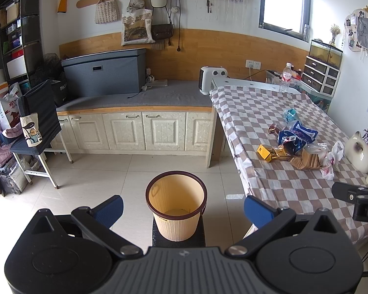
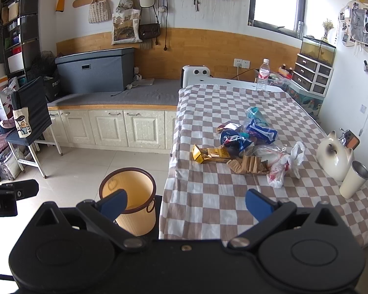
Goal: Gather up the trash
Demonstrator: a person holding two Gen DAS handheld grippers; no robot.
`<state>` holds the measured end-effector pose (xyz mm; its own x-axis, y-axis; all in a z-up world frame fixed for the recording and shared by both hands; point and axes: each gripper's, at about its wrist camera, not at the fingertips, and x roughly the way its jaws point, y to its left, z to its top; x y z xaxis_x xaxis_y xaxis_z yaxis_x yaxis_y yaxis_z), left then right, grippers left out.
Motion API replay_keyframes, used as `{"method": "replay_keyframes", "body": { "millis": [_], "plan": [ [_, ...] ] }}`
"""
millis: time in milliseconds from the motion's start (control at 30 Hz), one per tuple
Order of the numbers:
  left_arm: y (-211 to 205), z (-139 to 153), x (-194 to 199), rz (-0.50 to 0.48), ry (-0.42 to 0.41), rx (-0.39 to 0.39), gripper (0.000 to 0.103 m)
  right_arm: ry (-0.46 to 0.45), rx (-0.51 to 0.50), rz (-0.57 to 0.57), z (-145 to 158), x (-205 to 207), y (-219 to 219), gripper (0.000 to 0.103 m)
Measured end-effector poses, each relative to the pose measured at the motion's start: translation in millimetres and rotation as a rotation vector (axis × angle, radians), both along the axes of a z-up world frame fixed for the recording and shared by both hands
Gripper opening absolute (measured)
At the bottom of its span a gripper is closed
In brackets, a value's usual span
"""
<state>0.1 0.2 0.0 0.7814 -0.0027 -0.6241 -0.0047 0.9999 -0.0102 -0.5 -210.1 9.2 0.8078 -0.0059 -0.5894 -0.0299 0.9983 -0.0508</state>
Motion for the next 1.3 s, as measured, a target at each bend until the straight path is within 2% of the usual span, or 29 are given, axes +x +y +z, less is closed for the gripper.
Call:
{"method": "replay_keyframes", "body": {
  "millis": [1300],
  "plan": [
    [-3.7,-10.0,-1.0,-0.002,0.005,-0.001,0.103,0.004,0.000,-0.001,-1.7,1.5,2.0,0.103]
  ]
}}
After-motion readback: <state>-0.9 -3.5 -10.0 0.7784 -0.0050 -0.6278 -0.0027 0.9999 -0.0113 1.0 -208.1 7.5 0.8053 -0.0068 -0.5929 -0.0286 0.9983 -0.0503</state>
